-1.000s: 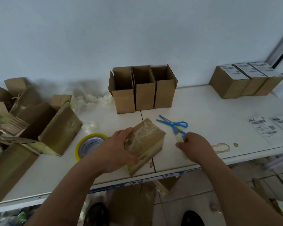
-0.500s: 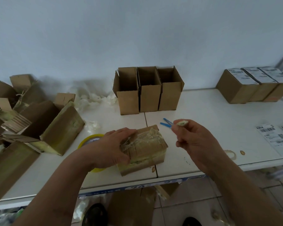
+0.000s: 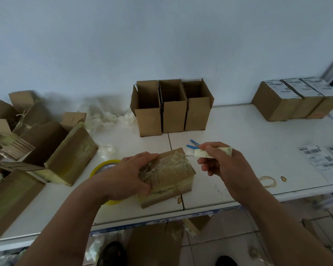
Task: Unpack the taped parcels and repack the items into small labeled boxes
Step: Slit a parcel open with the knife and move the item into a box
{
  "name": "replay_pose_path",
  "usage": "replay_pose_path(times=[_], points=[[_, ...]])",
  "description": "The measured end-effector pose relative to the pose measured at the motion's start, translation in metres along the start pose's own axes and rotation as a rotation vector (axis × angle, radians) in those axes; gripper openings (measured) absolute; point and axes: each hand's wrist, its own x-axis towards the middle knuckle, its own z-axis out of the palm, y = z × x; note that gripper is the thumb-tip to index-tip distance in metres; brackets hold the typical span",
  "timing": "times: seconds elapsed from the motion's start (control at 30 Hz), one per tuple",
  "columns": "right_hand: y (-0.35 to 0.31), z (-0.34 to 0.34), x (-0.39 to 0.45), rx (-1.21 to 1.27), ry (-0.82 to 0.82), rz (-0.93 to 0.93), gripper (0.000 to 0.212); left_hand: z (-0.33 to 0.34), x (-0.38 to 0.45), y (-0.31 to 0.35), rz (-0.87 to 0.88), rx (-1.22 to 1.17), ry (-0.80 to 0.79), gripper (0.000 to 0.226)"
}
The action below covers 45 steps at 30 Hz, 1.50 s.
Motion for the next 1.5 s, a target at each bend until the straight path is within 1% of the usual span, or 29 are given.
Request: replay_pose_path(times=[0.07,0.23,0.33,0.47,0.6,0.67,0.73,0.8,0.87,0.93,0.97,1.03,1.1,1.17,1.27,1.37,1.43,1.5], points=[[0.001,-0.004,0.0,-0.031,-0.039,-0.004,0.023,0.0,0.0,0.0,-0.006,-0.009,0.001,0.097],[0.001,-0.016,-0.004,-0.243,-0.091,-0.061,0.024,-0.001,-0.002,0.006,-0.024,0.02,-0.01,0.095],[-0.003,-0.026,-0.01,-0.354,-0.127,-0.058,0.023,-0.002,-0.002,0.007,-0.033,0.018,-0.006,0.095],[-0.008,-0.032,-0.016,-0.342,-0.153,-0.027,0.023,-0.001,-0.003,0.009,-0.047,0.015,-0.014,0.094],[-0.011,-0.03,-0.016,-0.329,-0.136,-0.039,0.022,-0.003,-0.004,0.01,-0.065,0.005,-0.005,0.095],[-0.012,-0.031,-0.015,-0.269,-0.075,-0.053,0.022,0.0,-0.006,0.017,-0.107,0.066,0.045,0.096],[-0.014,-0.034,-0.013,-0.161,0.031,-0.051,0.022,0.009,-0.009,0.029,-0.152,0.229,0.142,0.095],[-0.015,-0.034,-0.011,-0.123,0.074,-0.023,0.022,0.021,-0.01,0.044,-0.125,0.273,0.217,0.086],[-0.013,-0.032,-0.012,-0.152,0.033,0.021,0.022,0.027,-0.009,0.053,-0.038,0.211,0.247,0.071],[-0.011,-0.028,-0.014,-0.196,-0.02,0.054,0.021,0.023,-0.008,0.052,0.069,0.159,0.218,0.042],[-0.011,-0.027,-0.014,-0.206,-0.034,0.065,0.021,0.02,-0.007,0.048,0.11,0.158,0.173,0.034],[-0.012,-0.026,-0.014,-0.21,-0.043,0.075,0.021,0.013,-0.006,0.036,0.166,0.219,0.081,0.052],[-0.013,-0.027,-0.014,-0.21,-0.047,0.083,0.023,0.009,-0.004,0.026,0.181,0.314,0.033,0.067],[-0.014,-0.028,-0.014,-0.201,-0.039,0.081,0.023,0.008,-0.001,0.021,0.176,0.368,0.036,0.071],[-0.014,-0.032,-0.015,-0.18,-0.002,0.062,0.024,0.015,0.005,0.024,0.223,0.381,0.108,0.063],[-0.014,-0.036,-0.016,-0.135,0.061,0.043,0.023,0.027,0.011,0.035,0.292,0.416,0.221,0.058],[-0.014,-0.038,-0.02,-0.118,0.092,0.025,0.021,0.035,0.017,0.042,0.277,0.446,0.297,0.059],[-0.012,-0.041,-0.024,-0.109,0.124,-0.004,0.018,0.042,0.025,0.046,0.201,0.464,0.371,0.062]])
